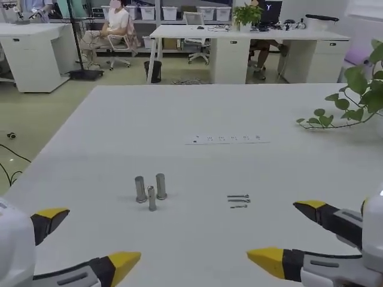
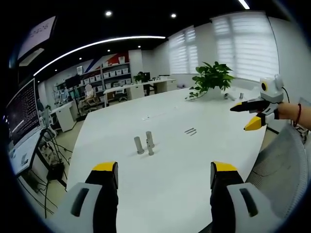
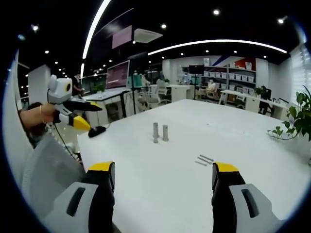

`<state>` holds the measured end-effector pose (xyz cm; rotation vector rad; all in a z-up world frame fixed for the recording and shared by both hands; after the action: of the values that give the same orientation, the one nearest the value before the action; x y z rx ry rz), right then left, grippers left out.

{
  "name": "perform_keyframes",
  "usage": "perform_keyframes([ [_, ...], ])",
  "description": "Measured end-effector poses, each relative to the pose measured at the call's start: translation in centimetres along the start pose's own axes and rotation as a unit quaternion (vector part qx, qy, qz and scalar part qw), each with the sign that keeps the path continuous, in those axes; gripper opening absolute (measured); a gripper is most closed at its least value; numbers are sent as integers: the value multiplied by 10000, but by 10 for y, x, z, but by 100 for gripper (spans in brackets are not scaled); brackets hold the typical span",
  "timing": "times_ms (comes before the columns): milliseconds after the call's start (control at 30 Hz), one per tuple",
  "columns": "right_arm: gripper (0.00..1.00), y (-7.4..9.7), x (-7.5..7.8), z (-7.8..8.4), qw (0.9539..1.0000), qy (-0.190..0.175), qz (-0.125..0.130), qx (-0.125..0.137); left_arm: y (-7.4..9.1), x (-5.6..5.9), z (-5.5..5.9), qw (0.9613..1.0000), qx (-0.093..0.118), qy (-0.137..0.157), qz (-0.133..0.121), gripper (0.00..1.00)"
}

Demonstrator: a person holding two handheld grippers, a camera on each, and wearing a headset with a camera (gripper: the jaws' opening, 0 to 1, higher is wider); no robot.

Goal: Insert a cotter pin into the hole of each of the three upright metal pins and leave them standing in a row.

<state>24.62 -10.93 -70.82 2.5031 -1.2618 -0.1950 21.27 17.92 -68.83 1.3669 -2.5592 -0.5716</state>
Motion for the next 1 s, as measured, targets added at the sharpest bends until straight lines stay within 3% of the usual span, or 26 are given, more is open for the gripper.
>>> perform_keyframes([
  [733, 78, 4, 5, 1, 9998, -64, 194, -40, 4, -3, 1, 10000, 30, -45, -59, 74],
  [1000, 75, 6, 6, -3, 9997, -70, 238, 61, 7, -3, 1, 10000, 45, -50, -73, 73],
])
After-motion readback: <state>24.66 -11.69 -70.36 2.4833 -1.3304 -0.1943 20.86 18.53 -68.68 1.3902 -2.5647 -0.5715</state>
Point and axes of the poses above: the centre of the closed fingertips' face, and the gripper's own axes: y roughly backward along the fingers, x roughly to its right, z roughly out of its underside, the point moved 5 cm from there along y, roughly backward along the fingers, and after that the axes turned 8 degrees about z, right-handed, at the moved point
